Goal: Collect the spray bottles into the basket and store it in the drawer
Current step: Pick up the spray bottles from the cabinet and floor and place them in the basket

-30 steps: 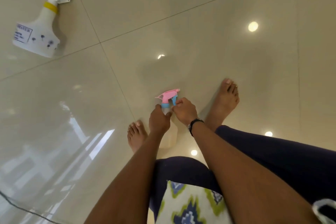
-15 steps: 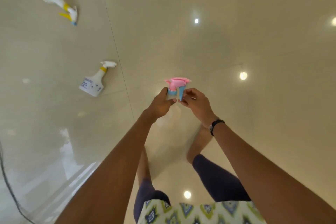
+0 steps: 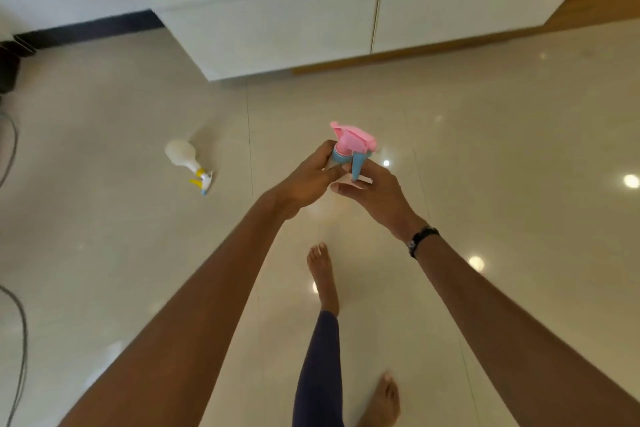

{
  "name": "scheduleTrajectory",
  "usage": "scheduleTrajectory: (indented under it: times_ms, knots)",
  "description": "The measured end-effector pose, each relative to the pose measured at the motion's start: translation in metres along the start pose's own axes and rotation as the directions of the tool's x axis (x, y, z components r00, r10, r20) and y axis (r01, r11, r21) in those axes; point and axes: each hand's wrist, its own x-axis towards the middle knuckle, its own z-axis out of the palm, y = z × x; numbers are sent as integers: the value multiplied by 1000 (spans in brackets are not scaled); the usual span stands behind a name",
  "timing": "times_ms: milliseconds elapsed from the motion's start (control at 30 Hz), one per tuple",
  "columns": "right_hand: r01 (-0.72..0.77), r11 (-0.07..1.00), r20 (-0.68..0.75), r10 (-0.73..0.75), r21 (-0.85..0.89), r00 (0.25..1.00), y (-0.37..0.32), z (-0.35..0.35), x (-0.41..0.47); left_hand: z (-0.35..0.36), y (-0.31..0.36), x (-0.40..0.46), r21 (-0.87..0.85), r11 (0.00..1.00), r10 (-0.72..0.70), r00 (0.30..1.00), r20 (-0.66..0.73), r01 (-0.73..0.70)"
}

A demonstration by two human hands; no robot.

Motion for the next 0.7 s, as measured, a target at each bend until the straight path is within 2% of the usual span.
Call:
scheduleTrajectory:
  times_ms: [100, 233, 367, 567, 700]
  knots:
    - [74, 991, 23, -72, -110, 997, -27, -3, 62, -45, 26, 33, -19, 999, 45, 998, 44, -44]
    - [124, 988, 28, -122, -90, 992, -63, -7, 146, -109, 49, 88, -62, 995, 85, 996, 31, -83]
    - [153, 986, 21, -152, -62, 988, -99, -5, 231, -170, 73, 142, -16, 991, 133, 991, -22, -133]
    - [283, 941, -164, -314, -187, 935, -164, -15, 333, -238, 125, 216, 141, 958, 276, 936, -217, -250]
    - [365, 902, -260, -419, -230, 870, -210, -37, 401, -263, 160, 269, 259, 929, 353, 848, -395, -266]
